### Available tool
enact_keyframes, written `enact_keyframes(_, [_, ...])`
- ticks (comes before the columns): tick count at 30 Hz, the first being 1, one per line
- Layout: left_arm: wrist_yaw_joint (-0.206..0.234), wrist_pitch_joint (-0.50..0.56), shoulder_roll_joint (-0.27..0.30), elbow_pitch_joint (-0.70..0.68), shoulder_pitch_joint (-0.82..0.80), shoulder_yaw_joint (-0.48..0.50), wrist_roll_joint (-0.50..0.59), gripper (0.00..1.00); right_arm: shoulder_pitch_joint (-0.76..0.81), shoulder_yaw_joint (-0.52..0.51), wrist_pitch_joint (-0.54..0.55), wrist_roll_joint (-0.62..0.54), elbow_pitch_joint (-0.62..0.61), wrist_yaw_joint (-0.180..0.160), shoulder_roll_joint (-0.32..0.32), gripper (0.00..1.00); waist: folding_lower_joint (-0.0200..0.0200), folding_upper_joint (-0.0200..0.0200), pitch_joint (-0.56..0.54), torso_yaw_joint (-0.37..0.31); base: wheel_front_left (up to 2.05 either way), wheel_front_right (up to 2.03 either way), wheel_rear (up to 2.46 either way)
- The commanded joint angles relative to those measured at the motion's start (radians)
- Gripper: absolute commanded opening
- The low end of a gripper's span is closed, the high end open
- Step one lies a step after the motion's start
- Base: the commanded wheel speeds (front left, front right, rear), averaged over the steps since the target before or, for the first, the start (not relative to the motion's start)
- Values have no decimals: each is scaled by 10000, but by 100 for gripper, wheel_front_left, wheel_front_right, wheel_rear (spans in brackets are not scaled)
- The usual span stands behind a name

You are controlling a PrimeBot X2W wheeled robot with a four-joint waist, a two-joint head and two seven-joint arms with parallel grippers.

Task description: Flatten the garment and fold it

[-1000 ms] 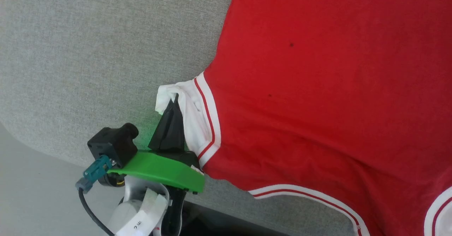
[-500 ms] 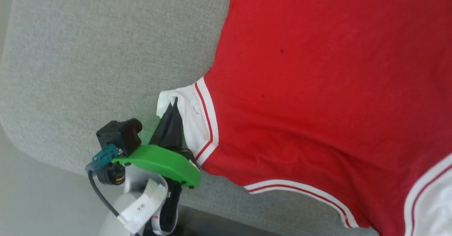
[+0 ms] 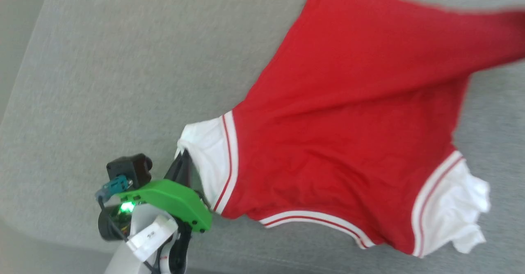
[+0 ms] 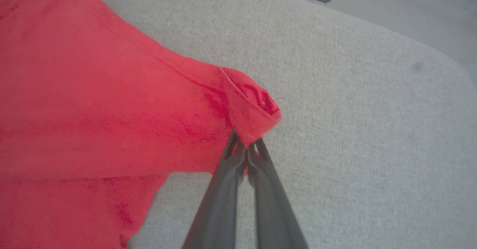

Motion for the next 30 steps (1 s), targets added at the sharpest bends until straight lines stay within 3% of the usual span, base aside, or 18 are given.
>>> enact_keyframes(1, [56, 56, 103, 47, 140, 50, -121, 0, 660, -86, -108, 150, -159, -13, 89, 0, 0, -1, -1415, -1319, 0, 0, 0])
enact_keyframes(6, [120, 106, 142, 147, 353, 122, -242, 0, 2908, -222, -335, 526, -750, -13, 712, 0, 0, -1, -1799, -1751, 0, 0, 0])
enact_keyframes(14, [120, 37, 61, 379, 621, 163, -474, 0, 6149, -3, -362, 1038, -1434, -13, 2015, 0, 0, -1, -2038, -1853, 0, 0, 0])
enact_keyframes(22, [91, -29, 16, 603, 745, 189, -641, 0, 7395, 31, -378, 1047, -1364, -13, 2849, 0, 0, -1, -2207, -1776, 0, 0, 0])
enact_keyframes(23, [90, -27, 26, 636, 766, 197, -659, 0, 7378, -58, -549, 1073, -1436, -13, 2888, 44, 0, -1, -2263, -1778, 0, 0, 0])
enact_keyframes(24, [91, -27, 35, 661, 787, 206, -674, 0, 7347, -181, -723, 1082, -1506, -13, 2905, 100, 0, -1, -2323, -1781, 0, 0, 0])
enact_keyframes(30, [135, 0, 134, 704, 986, 249, -723, 0, 7028, -1140, -2256, 1302, -2508, -13, 3033, 100, 0, -1, -2681, -1837, 0, 0, 0])
